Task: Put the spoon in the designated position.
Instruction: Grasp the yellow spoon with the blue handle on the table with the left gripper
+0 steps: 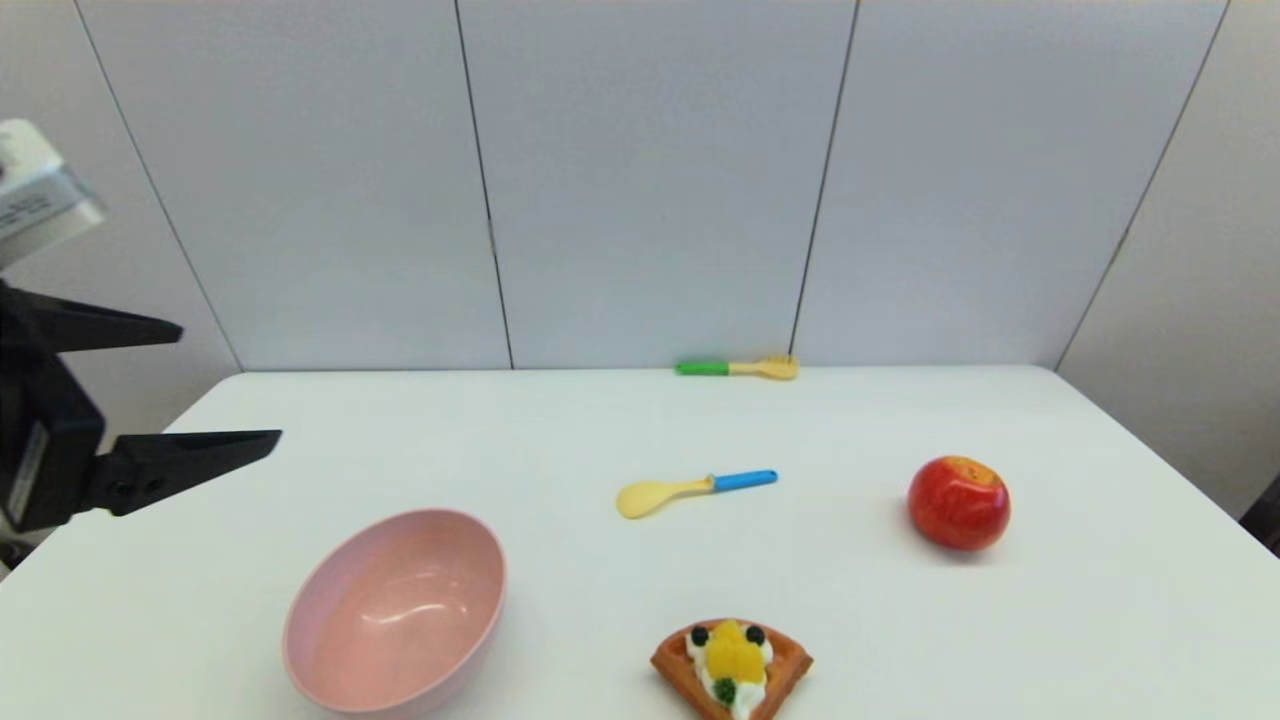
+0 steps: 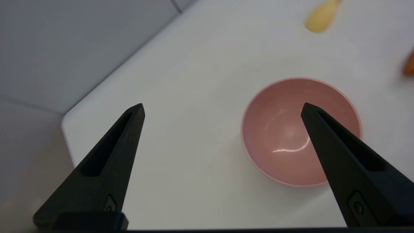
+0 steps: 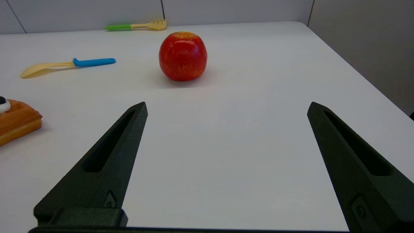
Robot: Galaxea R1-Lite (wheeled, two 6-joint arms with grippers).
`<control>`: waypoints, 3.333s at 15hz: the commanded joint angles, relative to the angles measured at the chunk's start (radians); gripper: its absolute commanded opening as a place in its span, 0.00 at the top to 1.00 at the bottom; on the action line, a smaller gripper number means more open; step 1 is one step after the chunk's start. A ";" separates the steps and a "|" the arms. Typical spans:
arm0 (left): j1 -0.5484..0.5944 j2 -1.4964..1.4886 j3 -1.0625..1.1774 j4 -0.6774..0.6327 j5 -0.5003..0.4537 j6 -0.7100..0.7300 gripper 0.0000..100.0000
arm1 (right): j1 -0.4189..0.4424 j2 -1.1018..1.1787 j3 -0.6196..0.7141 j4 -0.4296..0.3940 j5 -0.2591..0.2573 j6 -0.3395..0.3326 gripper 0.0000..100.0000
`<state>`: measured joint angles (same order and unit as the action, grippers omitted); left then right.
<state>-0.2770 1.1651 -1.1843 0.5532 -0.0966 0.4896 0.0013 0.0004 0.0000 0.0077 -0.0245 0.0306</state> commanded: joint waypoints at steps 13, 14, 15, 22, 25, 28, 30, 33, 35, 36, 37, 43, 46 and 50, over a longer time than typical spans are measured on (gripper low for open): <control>-0.266 0.990 -0.792 0.231 -0.244 0.302 0.00 | 0.000 0.001 0.000 0.000 -0.002 0.005 0.00; -0.272 1.007 -0.792 0.206 -0.272 0.290 0.00 | 0.000 0.001 0.000 0.000 -0.002 0.005 0.00; -0.275 1.022 -0.792 0.172 -0.299 0.268 0.00 | 0.000 0.001 0.000 0.000 -0.002 0.003 0.00; -0.321 1.127 -0.792 -0.065 -0.377 0.135 0.00 | 0.000 0.001 0.000 0.000 -0.002 0.003 0.00; -0.346 1.162 -0.792 -0.108 -0.384 0.075 0.00 | 0.000 0.001 0.000 0.000 -0.002 0.005 0.00; -0.347 1.176 -0.790 -0.102 -0.384 0.063 0.00 | 0.000 0.001 0.000 0.000 -0.002 0.003 0.00; -0.347 1.182 -0.790 -0.099 -0.382 0.061 0.00 | 0.000 0.001 0.000 0.000 -0.002 0.005 0.00; -0.346 1.202 -0.782 -0.098 -0.382 0.055 0.00 | 0.000 0.001 0.000 0.000 -0.002 0.005 0.00; -0.347 1.222 -0.782 -0.088 -0.384 0.037 0.00 | 0.000 0.001 0.000 0.000 -0.002 0.005 0.00; -0.347 1.225 -0.782 -0.081 -0.384 0.034 0.00 | 0.000 0.001 0.000 0.000 -0.002 0.003 0.00; -0.347 1.233 -0.782 -0.076 -0.384 0.032 0.00 | 0.000 0.001 0.000 0.000 -0.002 0.003 0.00; -0.347 1.254 -0.782 -0.076 -0.384 0.030 0.00 | 0.000 0.001 0.000 0.000 -0.002 0.005 0.00; -0.347 1.265 -0.785 -0.082 -0.384 0.030 0.00 | 0.000 0.001 0.000 0.000 -0.002 0.003 0.00; -0.347 1.269 -0.788 -0.085 -0.384 0.030 0.00 | 0.000 0.001 0.000 0.000 -0.002 0.005 0.00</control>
<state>-0.6243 2.4338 -1.9709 0.4643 -0.4777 0.5174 0.0013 0.0004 0.0000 0.0072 -0.0257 0.0340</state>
